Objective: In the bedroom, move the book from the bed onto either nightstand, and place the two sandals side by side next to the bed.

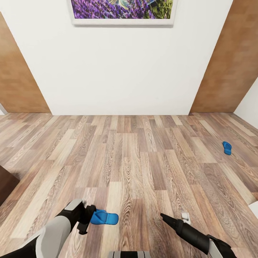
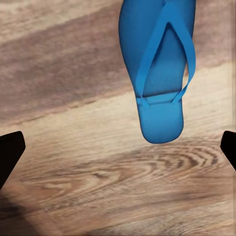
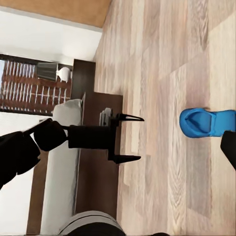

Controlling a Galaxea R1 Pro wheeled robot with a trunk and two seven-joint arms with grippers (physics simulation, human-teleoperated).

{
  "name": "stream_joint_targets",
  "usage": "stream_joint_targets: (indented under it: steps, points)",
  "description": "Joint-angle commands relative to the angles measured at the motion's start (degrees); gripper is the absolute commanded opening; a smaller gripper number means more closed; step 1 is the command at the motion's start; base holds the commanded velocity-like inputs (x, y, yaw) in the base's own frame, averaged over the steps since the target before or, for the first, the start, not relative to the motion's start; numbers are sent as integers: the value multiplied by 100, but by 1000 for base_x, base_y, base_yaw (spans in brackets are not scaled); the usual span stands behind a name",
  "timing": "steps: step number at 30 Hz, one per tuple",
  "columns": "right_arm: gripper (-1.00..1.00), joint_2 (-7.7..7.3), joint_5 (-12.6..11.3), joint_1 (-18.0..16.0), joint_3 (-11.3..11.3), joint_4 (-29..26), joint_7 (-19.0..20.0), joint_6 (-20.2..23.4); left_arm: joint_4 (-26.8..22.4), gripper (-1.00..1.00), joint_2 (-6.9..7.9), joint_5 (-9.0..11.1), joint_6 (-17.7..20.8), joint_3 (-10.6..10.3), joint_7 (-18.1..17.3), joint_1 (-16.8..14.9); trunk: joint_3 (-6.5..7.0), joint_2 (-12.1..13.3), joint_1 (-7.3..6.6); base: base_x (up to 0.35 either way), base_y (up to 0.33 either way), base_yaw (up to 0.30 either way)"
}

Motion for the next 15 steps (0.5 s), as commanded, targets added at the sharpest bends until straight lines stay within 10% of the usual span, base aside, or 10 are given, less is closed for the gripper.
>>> stream_joint_targets:
  steps: [1, 15]
  points:
    - [100, -2, -22, -2, -2, 2, 82, 48, -29, 100, -3, 36, 21, -6, 41, 2, -5, -2, -1, 0, 0, 0]
    - [100, 3, -5, -1, -5, 6, 355, 32, -79, 100, -5, 32, 20, -8, 41, 2, -5, -2, -1, 0, 0, 0]
